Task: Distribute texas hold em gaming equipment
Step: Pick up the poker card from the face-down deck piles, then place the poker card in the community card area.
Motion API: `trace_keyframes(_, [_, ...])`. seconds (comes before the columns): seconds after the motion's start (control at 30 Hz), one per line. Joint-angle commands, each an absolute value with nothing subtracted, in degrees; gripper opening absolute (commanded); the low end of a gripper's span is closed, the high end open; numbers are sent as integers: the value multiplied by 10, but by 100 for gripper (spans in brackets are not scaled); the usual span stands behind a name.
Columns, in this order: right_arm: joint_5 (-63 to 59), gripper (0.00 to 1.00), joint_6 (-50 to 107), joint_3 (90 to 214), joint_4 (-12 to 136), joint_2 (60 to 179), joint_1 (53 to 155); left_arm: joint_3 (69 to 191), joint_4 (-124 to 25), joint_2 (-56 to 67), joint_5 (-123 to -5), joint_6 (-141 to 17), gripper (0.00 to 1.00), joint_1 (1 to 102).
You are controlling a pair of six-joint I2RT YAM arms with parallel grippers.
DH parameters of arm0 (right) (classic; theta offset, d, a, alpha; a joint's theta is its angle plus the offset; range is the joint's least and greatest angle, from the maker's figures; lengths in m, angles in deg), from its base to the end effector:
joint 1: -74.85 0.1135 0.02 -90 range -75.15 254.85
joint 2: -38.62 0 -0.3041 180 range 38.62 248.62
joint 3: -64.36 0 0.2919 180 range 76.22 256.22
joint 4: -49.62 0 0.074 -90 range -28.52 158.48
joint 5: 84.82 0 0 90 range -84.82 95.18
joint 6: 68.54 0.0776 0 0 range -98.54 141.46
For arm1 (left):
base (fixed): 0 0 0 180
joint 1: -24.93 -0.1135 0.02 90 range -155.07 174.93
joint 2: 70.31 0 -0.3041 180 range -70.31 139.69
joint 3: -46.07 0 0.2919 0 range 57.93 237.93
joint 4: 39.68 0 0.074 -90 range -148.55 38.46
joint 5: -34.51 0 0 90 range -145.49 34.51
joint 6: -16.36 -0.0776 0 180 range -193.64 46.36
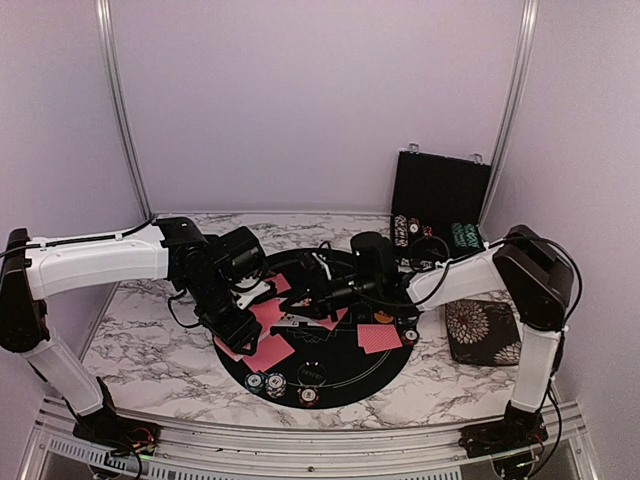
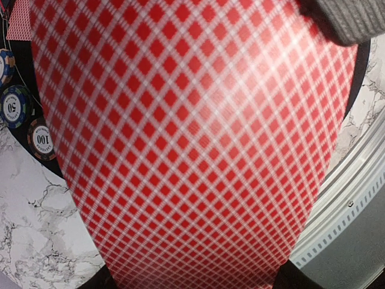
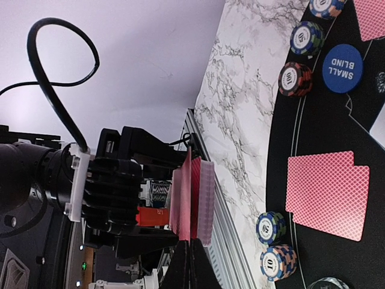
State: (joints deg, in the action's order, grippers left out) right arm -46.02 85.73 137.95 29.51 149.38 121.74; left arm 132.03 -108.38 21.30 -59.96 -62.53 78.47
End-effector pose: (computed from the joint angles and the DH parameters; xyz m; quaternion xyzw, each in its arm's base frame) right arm 0.2823 0.3900 0.1855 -0.1443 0.7557 0.6386 0.0164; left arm 0.2090 -0.2930 0.2430 0.3632 0.9209 -0.1054 0.0943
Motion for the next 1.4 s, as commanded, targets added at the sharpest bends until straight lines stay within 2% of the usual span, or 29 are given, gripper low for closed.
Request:
trace_keyframes(0.0, [-471,0,863,1377,269,1468,1210,1318,-1083,207,-600,-625,50,786])
trace_keyframes(0.5, [-502,0,850,1327,263,1424,1175,1314,-1082,205,-598,-622,50,786])
trace_keyframes(0.77, [-534,0,831,1267,269,1377,1120,1314,-1082,203,-597,-621,50,785])
trace_keyframes(0.97, [-567,0,685,1256,419,1357,1046,1317,-1082,204,-598,-622,50,786])
trace_keyframes(1.17, [-548,0,483,1329,645,1396,998,1327,-1082,211,-599,-628,51,786])
trace_keyframes(1.37, [-533,0,394,1380,716,1446,983,1334,-1085,218,-599,-635,50,785])
